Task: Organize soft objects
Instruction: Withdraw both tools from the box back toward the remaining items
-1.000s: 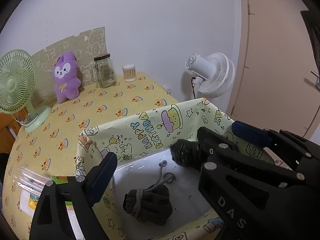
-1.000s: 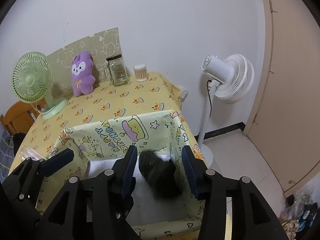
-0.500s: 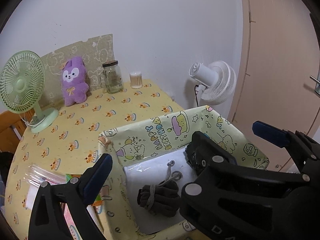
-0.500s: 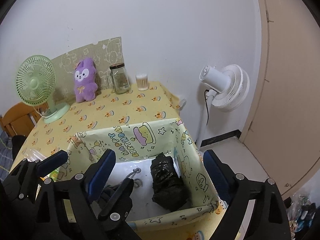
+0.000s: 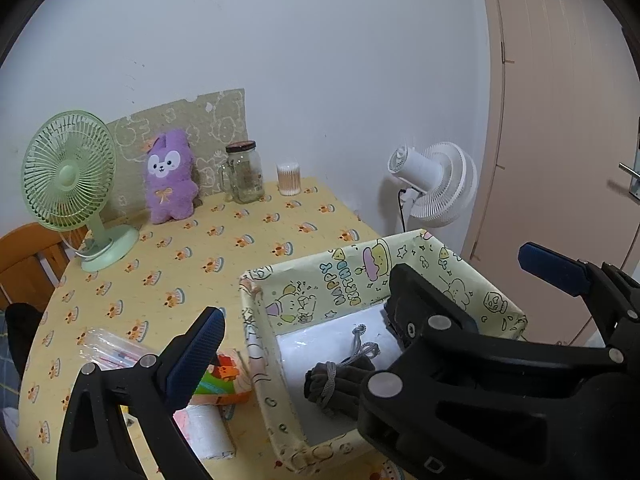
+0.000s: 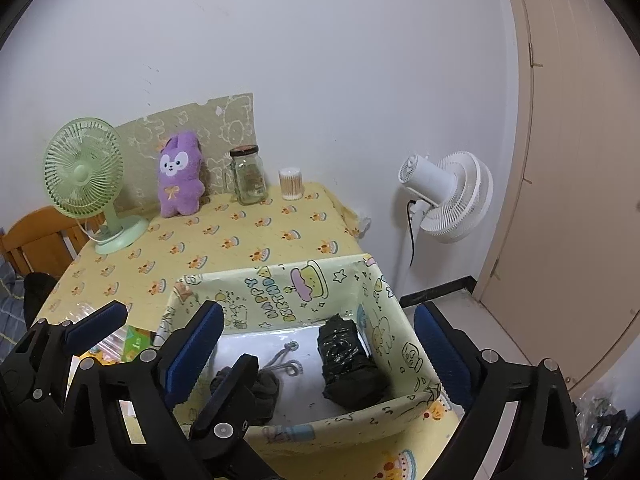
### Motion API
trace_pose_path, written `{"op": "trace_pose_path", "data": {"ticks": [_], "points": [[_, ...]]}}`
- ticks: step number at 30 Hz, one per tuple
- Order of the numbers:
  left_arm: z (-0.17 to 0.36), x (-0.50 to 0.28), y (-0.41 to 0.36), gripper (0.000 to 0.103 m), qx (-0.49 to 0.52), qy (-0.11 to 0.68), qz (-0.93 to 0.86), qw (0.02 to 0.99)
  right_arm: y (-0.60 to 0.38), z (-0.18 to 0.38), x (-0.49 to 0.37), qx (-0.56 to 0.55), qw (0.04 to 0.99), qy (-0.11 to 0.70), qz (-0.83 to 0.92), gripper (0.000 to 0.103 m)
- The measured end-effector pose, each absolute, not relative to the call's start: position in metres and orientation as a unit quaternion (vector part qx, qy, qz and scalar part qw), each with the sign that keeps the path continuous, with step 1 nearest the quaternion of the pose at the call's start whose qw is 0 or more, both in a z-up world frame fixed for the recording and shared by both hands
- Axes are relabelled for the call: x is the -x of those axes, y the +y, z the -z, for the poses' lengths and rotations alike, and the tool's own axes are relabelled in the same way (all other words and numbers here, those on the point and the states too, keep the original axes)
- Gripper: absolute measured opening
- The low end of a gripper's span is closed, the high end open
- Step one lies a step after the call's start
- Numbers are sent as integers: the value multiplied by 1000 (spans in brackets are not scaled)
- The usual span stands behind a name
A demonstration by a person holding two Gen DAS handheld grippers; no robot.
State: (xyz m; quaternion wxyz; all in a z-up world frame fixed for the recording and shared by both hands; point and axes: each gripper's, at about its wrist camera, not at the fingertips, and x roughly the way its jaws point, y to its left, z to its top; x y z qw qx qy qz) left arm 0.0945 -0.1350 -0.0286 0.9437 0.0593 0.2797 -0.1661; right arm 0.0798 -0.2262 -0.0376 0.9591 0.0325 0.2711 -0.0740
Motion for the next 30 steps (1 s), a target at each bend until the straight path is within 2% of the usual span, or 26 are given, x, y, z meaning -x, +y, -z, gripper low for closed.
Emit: {"op": "trace_pose_path", "data": {"ticks": [19,30], "points": [[9,-62,-97,101,-53,244,148,957,-187,15,-48,-18,973,223,62,99],[4,-48,-69,99,-44,231,138,962,-163,12,-39,-27,973,227,25,99]]}}
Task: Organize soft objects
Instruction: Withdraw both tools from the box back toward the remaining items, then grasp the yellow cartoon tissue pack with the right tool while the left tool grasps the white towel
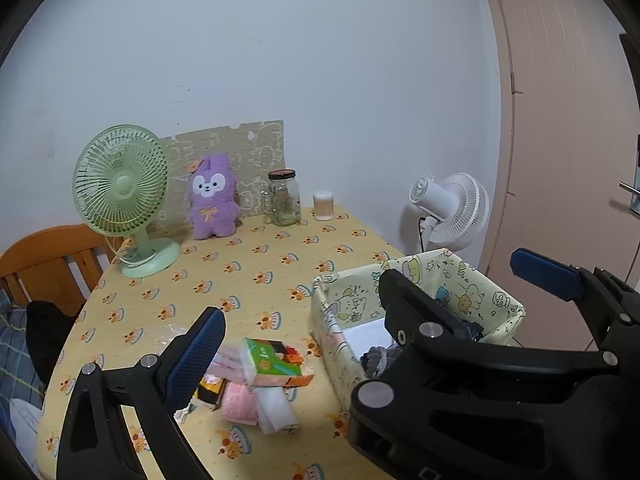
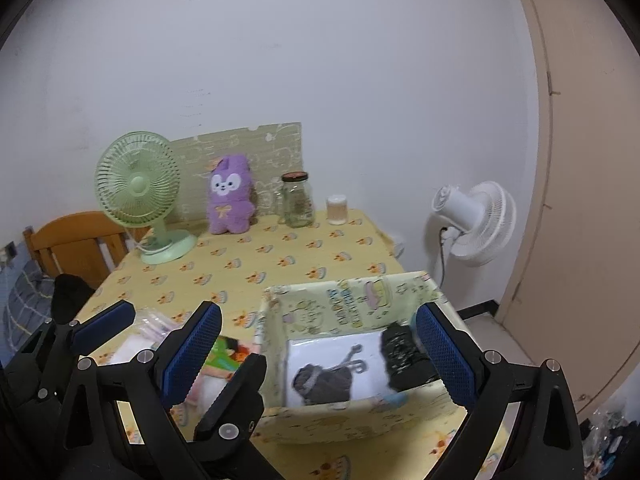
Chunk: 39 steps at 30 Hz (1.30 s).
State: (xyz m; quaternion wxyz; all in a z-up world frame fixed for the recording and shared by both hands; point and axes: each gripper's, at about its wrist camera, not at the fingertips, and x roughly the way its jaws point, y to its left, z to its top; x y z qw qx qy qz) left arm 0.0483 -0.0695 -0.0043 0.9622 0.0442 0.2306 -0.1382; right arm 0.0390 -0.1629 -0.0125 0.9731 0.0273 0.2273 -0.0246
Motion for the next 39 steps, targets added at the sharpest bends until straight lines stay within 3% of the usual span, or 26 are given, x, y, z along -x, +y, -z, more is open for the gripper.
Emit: {"op": "trace_pose_path", "data": {"ticks": [22,39], "points": [[19,-34,-20,94,-39,227,99,968,-109,26,-32,-24,974,224,-15,99],[59,-45,25,91,-24,274,53,960,-63,68,-54,-16,963,264,-57,93]]}}
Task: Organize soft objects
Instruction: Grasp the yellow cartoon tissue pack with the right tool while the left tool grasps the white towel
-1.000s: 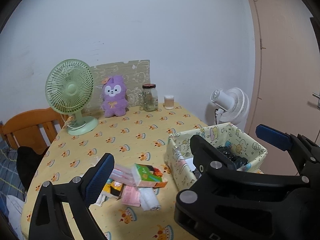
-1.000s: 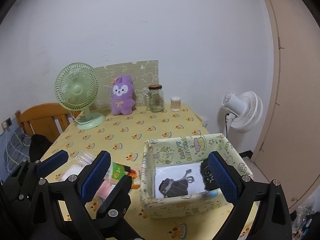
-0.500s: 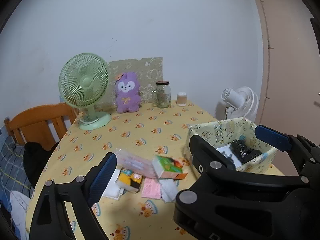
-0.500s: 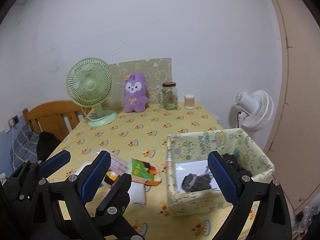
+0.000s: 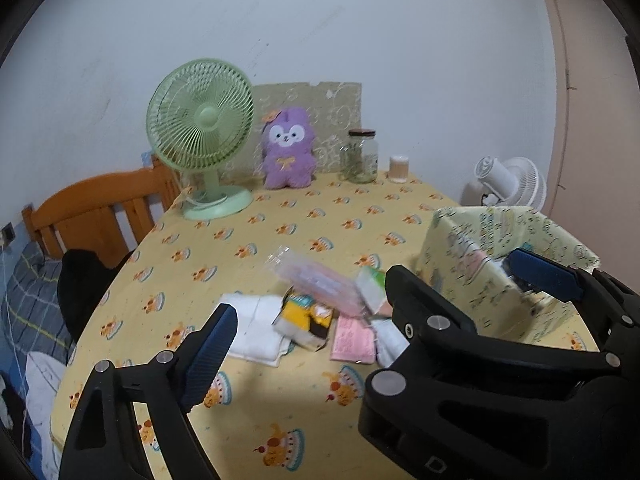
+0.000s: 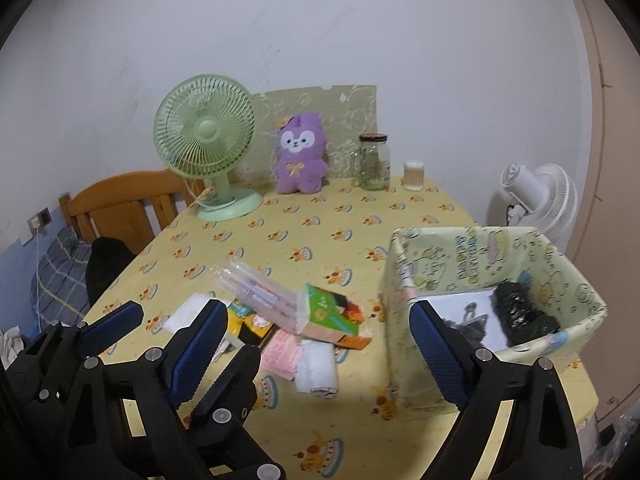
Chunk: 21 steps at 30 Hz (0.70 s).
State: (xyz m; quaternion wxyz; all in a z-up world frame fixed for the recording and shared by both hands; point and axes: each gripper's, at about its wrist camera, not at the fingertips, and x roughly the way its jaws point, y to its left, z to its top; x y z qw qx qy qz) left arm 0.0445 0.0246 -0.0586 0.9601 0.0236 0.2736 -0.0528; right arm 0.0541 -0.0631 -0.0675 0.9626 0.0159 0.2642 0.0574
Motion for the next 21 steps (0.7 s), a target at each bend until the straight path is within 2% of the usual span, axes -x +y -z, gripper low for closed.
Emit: {"op": "trace_pose_path", "data": {"ticks": [14,21], "points": [[85,-68,56,88,-15,311,25,950,-33,94,-80,0,953,290,-86,93],[100,-86,72,88,-5,336,-1,942,-20,103,-96,15,950,297,-93,89]]}}
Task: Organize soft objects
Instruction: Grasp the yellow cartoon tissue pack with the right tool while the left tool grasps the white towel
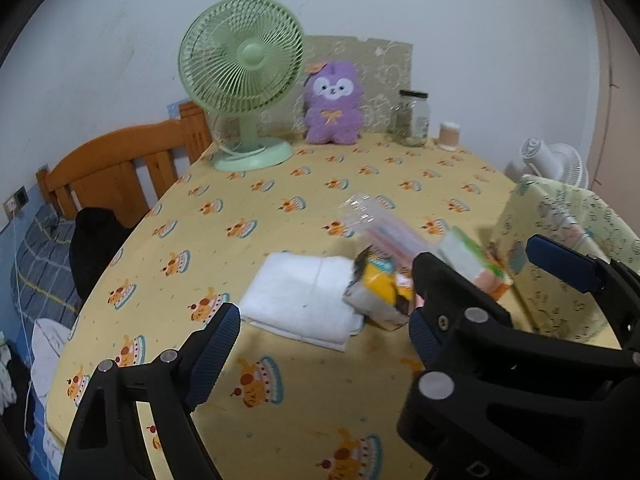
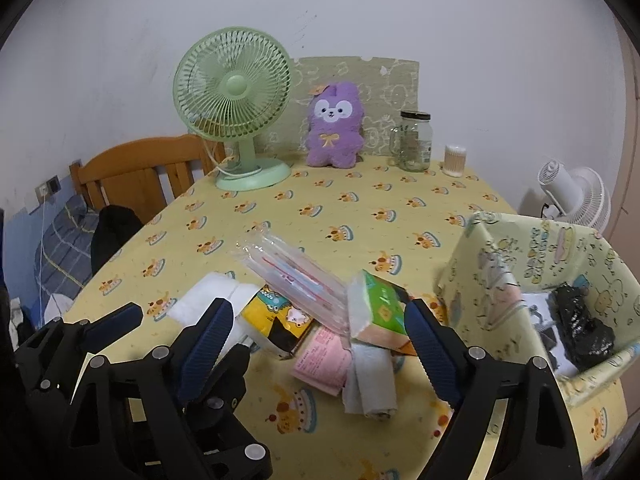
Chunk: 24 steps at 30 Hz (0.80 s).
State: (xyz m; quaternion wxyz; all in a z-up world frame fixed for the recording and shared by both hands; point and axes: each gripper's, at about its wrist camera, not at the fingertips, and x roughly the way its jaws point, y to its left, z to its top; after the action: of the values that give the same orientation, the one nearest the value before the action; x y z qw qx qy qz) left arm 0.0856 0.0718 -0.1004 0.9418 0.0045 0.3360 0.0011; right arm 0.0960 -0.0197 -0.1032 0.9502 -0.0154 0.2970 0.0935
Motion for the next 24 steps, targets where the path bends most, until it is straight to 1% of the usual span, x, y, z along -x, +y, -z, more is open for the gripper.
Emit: {"op": "trace_pose_path", "data": {"ticks": [11,13,15,24], "points": [[118,-113,87,88,9,368,-12,930,-5,116,-121,27,944,314,-99,89],[121,-118,89,90,10,375,-12,927,-4,118,-127,30,943,317,-98,88],[124,-123,89,95,5,383,-10,924,-2,121,-132,35,942,321,-96,88],[133,-139,89,98,-12,401,1,916,4,129,-153,52,938,329,-94,86]]}}
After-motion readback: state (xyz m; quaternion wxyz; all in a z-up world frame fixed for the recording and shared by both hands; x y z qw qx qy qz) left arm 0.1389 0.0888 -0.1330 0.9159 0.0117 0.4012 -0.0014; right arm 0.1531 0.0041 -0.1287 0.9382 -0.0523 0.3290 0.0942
